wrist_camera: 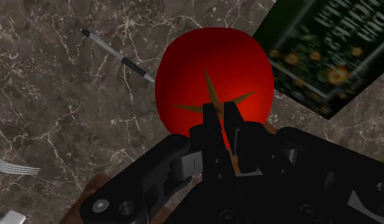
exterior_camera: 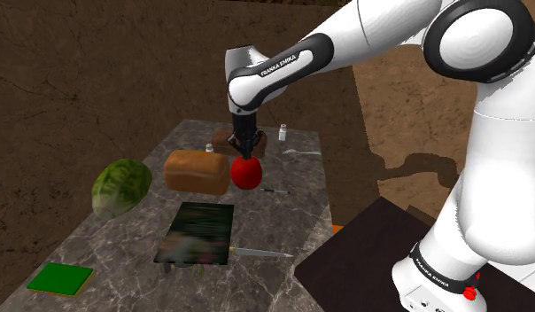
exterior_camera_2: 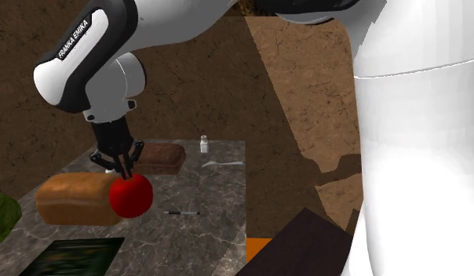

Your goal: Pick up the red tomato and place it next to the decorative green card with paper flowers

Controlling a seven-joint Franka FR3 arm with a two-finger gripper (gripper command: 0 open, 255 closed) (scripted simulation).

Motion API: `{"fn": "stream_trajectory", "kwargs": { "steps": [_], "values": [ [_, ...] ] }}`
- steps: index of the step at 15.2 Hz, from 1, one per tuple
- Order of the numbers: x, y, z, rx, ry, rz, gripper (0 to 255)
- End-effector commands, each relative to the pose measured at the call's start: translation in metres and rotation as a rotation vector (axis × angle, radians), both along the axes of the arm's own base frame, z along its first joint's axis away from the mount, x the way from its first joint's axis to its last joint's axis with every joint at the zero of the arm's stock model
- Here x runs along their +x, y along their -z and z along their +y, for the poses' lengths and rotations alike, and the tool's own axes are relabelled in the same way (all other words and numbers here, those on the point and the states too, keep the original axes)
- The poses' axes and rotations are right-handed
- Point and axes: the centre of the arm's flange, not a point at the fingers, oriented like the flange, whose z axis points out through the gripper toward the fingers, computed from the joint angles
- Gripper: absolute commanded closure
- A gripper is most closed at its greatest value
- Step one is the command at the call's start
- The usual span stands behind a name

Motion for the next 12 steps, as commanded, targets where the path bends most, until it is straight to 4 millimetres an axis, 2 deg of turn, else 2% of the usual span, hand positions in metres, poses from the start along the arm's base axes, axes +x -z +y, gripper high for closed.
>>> {"fn": "stream_trajectory", "kwargs": {
  "steps": [1,12],
  "values": [
    [-0.001,0.010,-0.001,0.000,0.000,-0.001,255],
    [-0.001,0.068,-0.001,0.000,0.000,-0.001,255]
  ]
}}
